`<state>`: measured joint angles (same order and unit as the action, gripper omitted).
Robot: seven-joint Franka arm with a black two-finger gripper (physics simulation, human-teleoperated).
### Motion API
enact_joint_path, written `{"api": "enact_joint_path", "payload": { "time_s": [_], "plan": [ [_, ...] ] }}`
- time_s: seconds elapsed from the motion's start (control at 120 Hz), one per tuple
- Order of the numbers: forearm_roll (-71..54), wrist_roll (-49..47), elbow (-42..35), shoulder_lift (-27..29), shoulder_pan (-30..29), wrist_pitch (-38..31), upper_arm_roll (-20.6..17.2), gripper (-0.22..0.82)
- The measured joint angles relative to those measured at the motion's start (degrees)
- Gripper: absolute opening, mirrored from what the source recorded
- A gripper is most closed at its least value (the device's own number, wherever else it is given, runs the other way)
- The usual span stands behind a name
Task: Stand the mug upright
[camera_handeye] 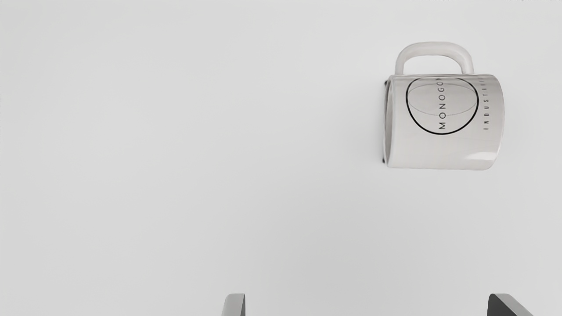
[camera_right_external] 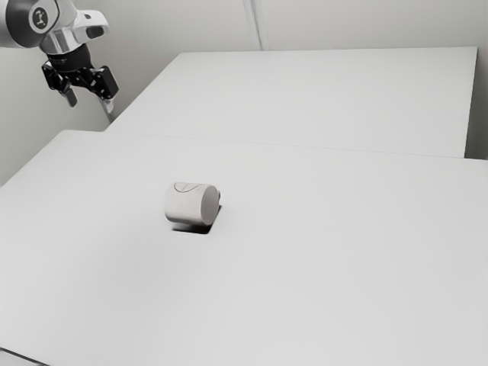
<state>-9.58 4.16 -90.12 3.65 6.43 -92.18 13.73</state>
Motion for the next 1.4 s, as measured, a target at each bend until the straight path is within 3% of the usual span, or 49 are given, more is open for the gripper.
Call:
{"api": "enact_joint_path", "payload": {
  "time_s": [0.325, 0.425, 0.675, 1.192, 1.4],
  "plan": [
    [0.4, 0.1, -1.1, -0.1, -0.8, -0.6, -0.6, 0.60],
    [7.3, 0.2, -3.1, -1.2, -3.9, -0.6, -0.2, 0.60],
    [26.5, 1.9, -5.0, -10.8, -15.7, -0.6, -0.2, 0.60],
    [55.2, 13.1, -4.6, -30.1, -21.1, -0.9, 0.3, 0.60],
    [64.1, 18.1, -4.6, -33.1, -21.1, -1.4, 0.2, 0.60]
  ]
}}
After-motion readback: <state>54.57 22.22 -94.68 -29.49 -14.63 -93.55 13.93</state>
